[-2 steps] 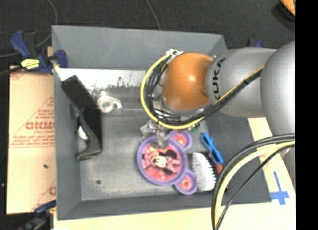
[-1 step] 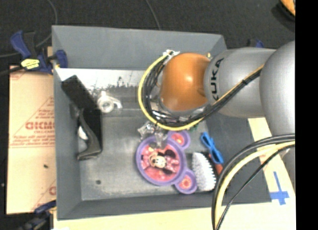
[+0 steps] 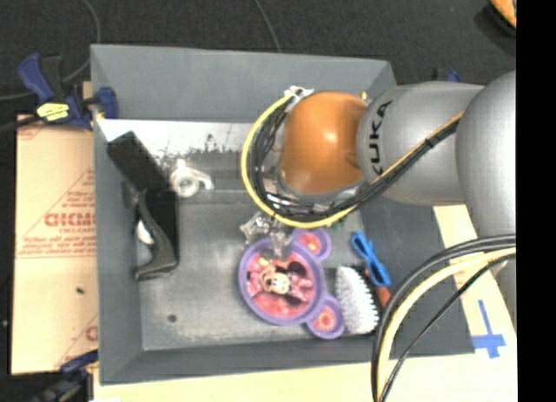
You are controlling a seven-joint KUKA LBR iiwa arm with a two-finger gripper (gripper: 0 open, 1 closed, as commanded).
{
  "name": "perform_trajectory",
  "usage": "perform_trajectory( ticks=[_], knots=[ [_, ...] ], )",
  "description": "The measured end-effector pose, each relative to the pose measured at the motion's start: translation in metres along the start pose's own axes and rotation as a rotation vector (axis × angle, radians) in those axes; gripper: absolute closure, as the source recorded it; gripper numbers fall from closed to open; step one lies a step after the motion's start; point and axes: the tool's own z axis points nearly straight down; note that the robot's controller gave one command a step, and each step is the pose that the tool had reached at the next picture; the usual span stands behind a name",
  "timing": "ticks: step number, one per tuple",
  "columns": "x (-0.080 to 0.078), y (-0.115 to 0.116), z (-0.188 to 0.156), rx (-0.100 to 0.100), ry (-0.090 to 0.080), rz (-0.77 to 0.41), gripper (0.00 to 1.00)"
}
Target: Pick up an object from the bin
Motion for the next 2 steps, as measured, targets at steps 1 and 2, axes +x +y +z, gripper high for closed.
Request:
perform_trajectory(
  ticks=[1, 2],
  knots=[
    [0.002, 0.001, -0.02, -0.006, 0.007, 0.015, 1.0],
    [0.0, -0.002, -0.037, 0.004, -0.002, 0.017, 1.0]
  ],
)
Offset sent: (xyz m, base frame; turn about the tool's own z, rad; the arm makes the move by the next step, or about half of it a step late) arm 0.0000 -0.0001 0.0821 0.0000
